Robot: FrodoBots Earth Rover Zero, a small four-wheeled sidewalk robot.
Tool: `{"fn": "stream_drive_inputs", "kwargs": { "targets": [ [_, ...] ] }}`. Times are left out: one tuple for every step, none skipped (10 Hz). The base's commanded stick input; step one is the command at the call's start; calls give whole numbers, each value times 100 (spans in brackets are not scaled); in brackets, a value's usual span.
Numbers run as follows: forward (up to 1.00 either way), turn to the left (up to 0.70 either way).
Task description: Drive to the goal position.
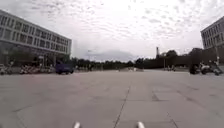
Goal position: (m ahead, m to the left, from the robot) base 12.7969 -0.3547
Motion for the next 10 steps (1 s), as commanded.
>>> {"fn": "stream_drive_inputs", "kwargs": {
  "targets": [
    [70,0],
    [70,0],
    [70,0],
    [70,0],
    [70,0],
    [70,0],
    [70,0],
    [70,0],
    [70,0],
    [70,0]
  ]
}}
